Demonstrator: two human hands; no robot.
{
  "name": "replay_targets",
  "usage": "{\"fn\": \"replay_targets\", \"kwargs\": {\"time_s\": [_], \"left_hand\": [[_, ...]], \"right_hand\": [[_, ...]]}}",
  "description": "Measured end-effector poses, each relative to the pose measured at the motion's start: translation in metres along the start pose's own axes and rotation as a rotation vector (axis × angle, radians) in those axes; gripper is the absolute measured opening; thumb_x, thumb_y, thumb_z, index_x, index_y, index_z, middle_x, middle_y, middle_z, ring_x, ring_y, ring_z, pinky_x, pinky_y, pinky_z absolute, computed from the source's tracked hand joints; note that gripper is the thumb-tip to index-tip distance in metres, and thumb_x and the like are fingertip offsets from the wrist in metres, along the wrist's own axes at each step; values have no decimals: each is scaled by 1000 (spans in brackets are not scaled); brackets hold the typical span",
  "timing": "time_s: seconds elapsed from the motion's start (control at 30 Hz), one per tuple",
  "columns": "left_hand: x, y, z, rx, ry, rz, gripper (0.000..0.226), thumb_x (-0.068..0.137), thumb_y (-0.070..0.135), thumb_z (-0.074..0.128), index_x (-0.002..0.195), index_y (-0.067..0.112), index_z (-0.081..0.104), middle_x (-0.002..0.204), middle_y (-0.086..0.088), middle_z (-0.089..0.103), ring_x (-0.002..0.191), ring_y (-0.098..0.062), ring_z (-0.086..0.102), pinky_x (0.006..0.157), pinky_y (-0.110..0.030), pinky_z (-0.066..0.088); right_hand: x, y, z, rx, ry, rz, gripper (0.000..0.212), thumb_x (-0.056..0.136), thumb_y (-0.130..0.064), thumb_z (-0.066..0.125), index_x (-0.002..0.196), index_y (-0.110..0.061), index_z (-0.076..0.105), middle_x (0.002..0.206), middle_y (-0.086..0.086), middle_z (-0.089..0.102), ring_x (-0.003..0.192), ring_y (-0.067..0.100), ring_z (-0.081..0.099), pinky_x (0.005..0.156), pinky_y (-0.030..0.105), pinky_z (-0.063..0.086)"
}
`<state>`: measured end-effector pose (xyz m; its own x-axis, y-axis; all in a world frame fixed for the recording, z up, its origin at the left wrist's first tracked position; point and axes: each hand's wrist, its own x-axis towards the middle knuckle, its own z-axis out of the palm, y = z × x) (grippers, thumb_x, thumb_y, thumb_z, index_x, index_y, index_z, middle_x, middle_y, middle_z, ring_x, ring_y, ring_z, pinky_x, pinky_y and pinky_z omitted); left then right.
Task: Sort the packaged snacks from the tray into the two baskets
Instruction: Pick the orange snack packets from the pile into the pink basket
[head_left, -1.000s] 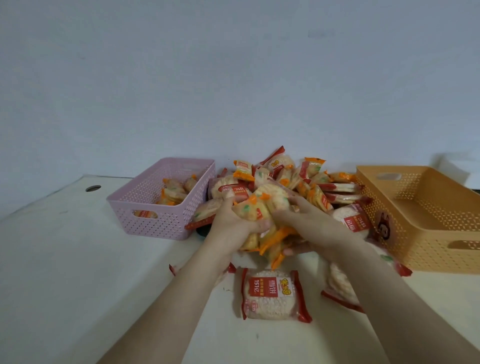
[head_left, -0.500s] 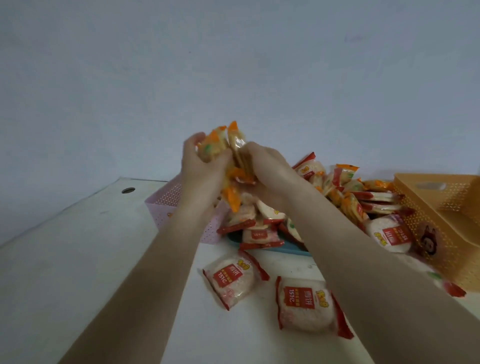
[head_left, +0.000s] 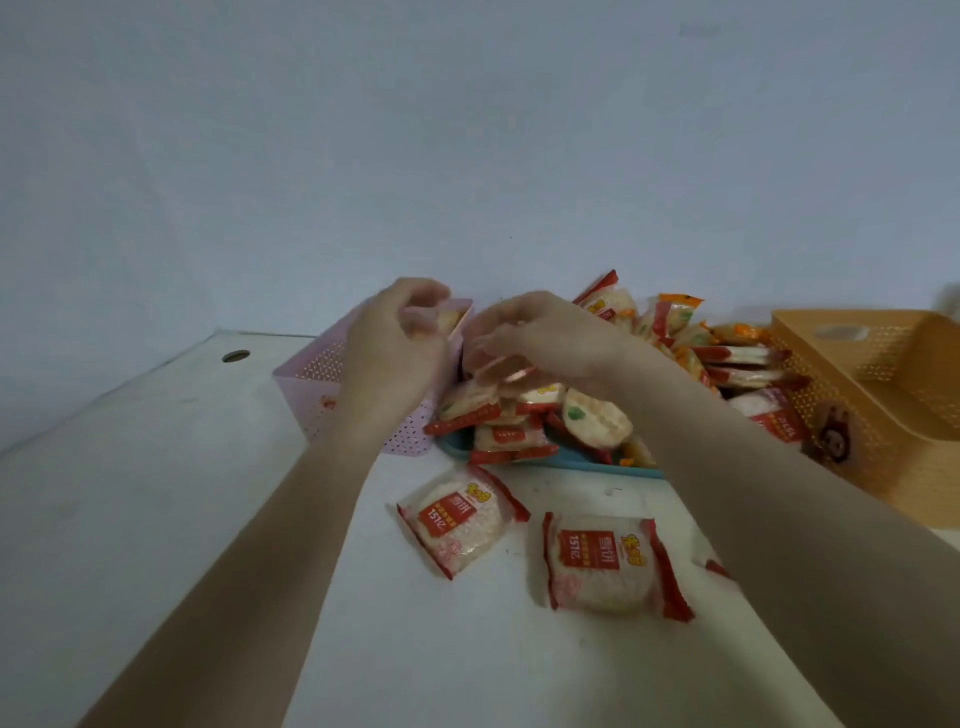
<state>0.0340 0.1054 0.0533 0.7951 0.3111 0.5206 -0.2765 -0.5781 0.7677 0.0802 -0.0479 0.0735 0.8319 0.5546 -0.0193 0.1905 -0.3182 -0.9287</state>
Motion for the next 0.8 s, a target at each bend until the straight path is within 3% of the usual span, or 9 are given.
{"fn": "replay_targets", "kwargs": {"time_s": [0.07,0.13,0.2,0.27,0.4,0.53,0.63,0.73,0.8], "left_hand": [[-13,-3,7,177,-227,89,23,83,15,65,91,37,66,99,15,67,97,-9,62,78,-24,48],[-24,-10,21,489,-440,178,25,81,38,70,105,36,66,133,4,55,128,-18,43,104,-30,33],[-35,-23,34,716,-573,200,54,76,53,69,126,36,54,159,0,15,144,-24,8,115,-40,11],[-45,-33,48,793,-630,154,68,77,57,67,137,38,41,162,1,-10,145,-33,-8,117,-49,5],[-48,-52,67,769,-566,108,53,89,49,57,139,39,44,162,-7,2,146,-37,-1,117,-51,16],[-46,-47,66,735,-386,317,30,97,39,46,121,33,63,139,3,50,125,-25,48,92,-41,48],[-51,-27,51,628,-201,422,30,101,28,44,124,21,61,120,2,63,101,-26,62,75,-38,51],[-57,-5,29,458,25,341,33,103,28,37,116,8,60,96,-6,63,84,-28,59,65,-35,40],[-57,-5,18,231,32,123,33,103,32,37,106,8,59,88,-10,64,78,-29,59,64,-40,44]], "right_hand": [[-24,8,-11,-510,-129,14,27,96,-30,56,119,-20,64,104,-1,69,92,19,69,77,30,58],[-46,15,-15,-904,-298,77,45,90,-52,56,128,-29,57,111,-11,56,103,14,58,84,28,47],[-60,24,-15,-1021,-464,221,66,81,-64,60,138,-33,45,126,-9,48,118,16,48,87,28,38],[-69,36,-15,-1057,-547,330,85,72,-67,67,143,-36,33,143,-4,39,126,23,44,90,32,38],[-80,54,-11,-1210,-559,310,100,63,-68,73,145,-36,27,146,1,30,127,29,43,87,37,39],[-88,67,-9,-1107,-420,206,84,68,-57,77,136,-27,39,121,-4,48,105,18,52,78,31,46],[-93,70,-18,-969,-284,204,77,67,-53,78,129,-27,41,115,-8,53,99,15,54,77,28,47],[-91,74,-29,-632,-108,201,80,62,-54,83,124,-27,40,106,-10,55,92,11,55,74,24,46],[-86,79,-30,-332,30,238,85,60,-55,84,126,-24,42,108,-8,58,95,12,58,77,24,46]]}}
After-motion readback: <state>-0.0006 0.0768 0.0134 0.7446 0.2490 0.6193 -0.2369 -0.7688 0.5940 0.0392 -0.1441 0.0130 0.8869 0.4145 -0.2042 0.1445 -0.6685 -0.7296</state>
